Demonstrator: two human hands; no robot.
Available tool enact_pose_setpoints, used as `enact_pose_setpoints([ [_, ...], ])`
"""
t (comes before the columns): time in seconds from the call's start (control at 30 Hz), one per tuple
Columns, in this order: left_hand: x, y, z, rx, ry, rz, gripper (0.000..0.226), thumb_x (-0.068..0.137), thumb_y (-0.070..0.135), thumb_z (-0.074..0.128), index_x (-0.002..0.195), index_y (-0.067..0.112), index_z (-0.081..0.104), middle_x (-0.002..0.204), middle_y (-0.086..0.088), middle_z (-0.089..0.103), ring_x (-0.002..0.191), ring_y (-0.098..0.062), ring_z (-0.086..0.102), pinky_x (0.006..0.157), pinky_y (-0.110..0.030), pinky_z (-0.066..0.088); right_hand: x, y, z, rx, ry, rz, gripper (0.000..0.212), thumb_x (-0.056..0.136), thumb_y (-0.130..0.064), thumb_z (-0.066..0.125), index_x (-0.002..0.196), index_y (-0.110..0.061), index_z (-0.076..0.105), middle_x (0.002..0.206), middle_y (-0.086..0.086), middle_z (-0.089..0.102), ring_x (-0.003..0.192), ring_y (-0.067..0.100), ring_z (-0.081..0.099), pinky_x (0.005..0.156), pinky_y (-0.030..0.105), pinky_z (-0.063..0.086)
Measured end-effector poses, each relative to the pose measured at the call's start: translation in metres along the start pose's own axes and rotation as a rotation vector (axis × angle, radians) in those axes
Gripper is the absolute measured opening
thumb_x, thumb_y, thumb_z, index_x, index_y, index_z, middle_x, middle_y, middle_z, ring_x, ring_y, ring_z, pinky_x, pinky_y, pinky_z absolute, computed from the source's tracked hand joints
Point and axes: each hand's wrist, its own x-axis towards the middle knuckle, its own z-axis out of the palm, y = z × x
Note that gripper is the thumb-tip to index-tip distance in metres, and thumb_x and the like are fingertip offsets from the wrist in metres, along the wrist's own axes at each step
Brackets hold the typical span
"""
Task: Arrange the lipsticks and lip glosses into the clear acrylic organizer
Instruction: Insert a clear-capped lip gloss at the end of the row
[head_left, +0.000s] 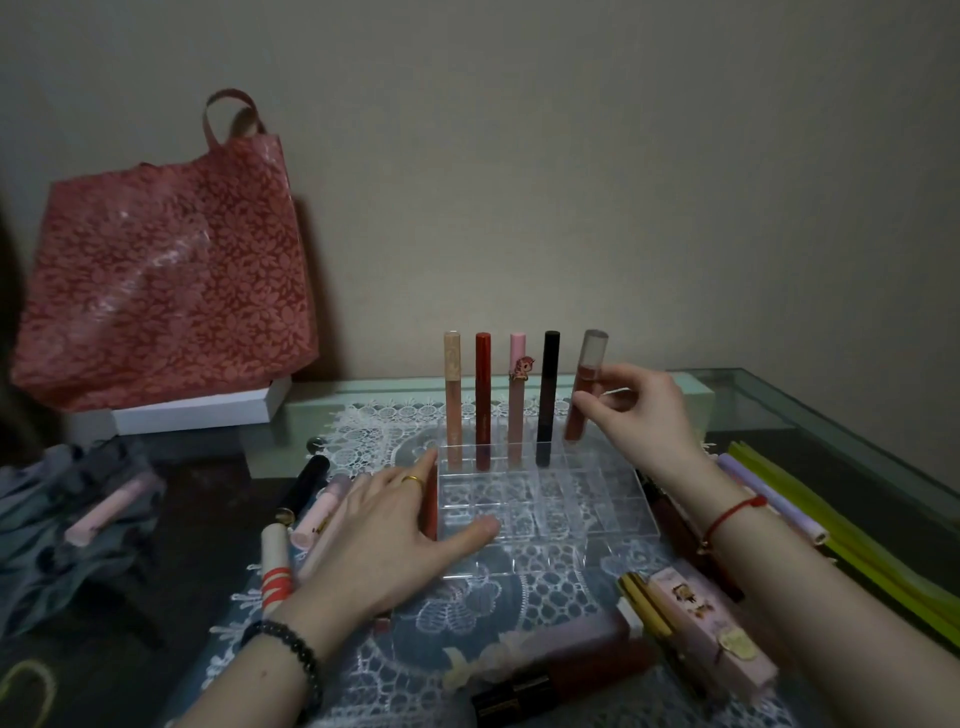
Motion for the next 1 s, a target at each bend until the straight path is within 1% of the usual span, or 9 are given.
enact_pose_setpoints([
  [0.13,0.001,0.001,0.0,0.007,-0.013,0.004,0.12,0.045,0.094,0.022,0.145,0.03,0.005,0.146,0.0,0.031,0.134,-0.018,0.024,0.111,-0.043,0.023,-0.004,0.0,0.001,-0.025,-0.045,-0.032,0.019,0.076,-0.014,0.069,0.086,-0.029,0.064,0.066,-0.007,0.061,0.058,0.005,0.053,0.059,0.012,0.045],
  [0.27,0.001,0.0,0.001,0.015,-0.003,0.02,0.118,0.047,0.093,0.024,0.144,0.031,0.0,0.147,0.002,0.03,0.134,-0.017,0.024,0.111,-0.042,0.021,-0.005,0.0,0.003,-0.033,-0.067,-0.042,0.02,0.076,-0.011,0.068,0.083,-0.029,0.064,0.066,-0.004,0.061,0.059,0.005,0.052,0.057,0.008,0.044],
  [0.43,0.0,0.001,0.0,0.022,-0.014,0.017,0.118,0.046,0.093,0.022,0.144,0.033,-0.004,0.148,0.003,0.028,0.135,-0.016,0.022,0.112,-0.043,0.02,-0.006,0.001,0.004,-0.037,-0.064,-0.03,0.019,0.076,-0.01,0.067,0.093,-0.019,0.067,0.069,0.0,0.062,0.063,0.009,0.054,0.067,0.021,0.048],
  [0.67,-0.001,0.003,-0.001,0.023,0.001,0.026,0.115,0.048,0.091,0.016,0.143,0.031,-0.005,0.148,0.002,0.029,0.135,-0.017,0.023,0.113,-0.042,0.018,-0.007,0.0,0.002,-0.068,-0.07,-0.049,0.026,0.074,-0.008,0.068,0.099,-0.015,0.066,0.075,0.006,0.066,0.071,0.018,0.06,0.075,0.035,0.053],
  [0.77,-0.001,0.0,0.002,-0.017,0.05,0.037,0.101,0.056,0.084,0.006,0.142,0.032,-0.003,0.146,0.003,0.03,0.135,-0.015,0.021,0.111,-0.038,0.014,-0.006,0.002,0.001,-0.07,-0.077,-0.044,0.03,0.073,-0.01,0.07,0.103,-0.014,0.066,0.078,0.007,0.067,0.072,0.016,0.059,0.074,0.033,0.052],
  [0.83,0.0,-0.003,0.002,-0.1,0.106,0.046,0.088,0.065,0.075,-0.002,0.142,0.034,0.001,0.146,0.002,0.031,0.135,-0.013,0.02,0.111,-0.037,0.01,-0.006,0.003,-0.001,-0.063,-0.068,-0.033,0.034,0.073,-0.013,0.071,0.106,-0.014,0.065,0.08,0.005,0.066,0.072,0.011,0.057,0.072,0.028,0.049],
  [0.9,0.003,-0.007,0.002,-0.153,0.18,0.055,0.082,0.072,0.066,-0.002,0.143,0.03,0.011,0.145,0.001,0.035,0.133,-0.014,0.025,0.113,-0.037,0.009,-0.006,0.001,-0.005,-0.051,-0.05,-0.024,0.037,0.073,-0.016,0.072,0.108,-0.013,0.063,0.082,0.001,0.066,0.074,0.009,0.057,0.074,0.026,0.048],
  [0.97,0.008,-0.012,-0.002,-0.133,0.254,0.039,0.078,0.079,0.059,0.003,0.14,0.019,0.029,0.136,-0.003,0.047,0.128,-0.018,0.035,0.11,-0.038,0.015,-0.008,-0.003,-0.01,-0.031,-0.03,-0.03,0.038,0.073,-0.018,0.072,0.11,-0.012,0.062,0.083,-0.001,0.065,0.076,0.009,0.058,0.077,0.028,0.049],
  [1.0,0.01,-0.014,-0.005,-0.083,0.293,0.03,0.073,0.084,0.056,0.008,0.133,0.015,0.041,0.128,-0.003,0.053,0.124,-0.019,0.039,0.108,-0.039,0.018,-0.01,-0.006,-0.013,-0.022,-0.02,-0.035,0.038,0.074,-0.018,0.071,0.111,-0.013,0.062,0.083,-0.002,0.064,0.077,0.01,0.058,0.078,0.028,0.049],
])
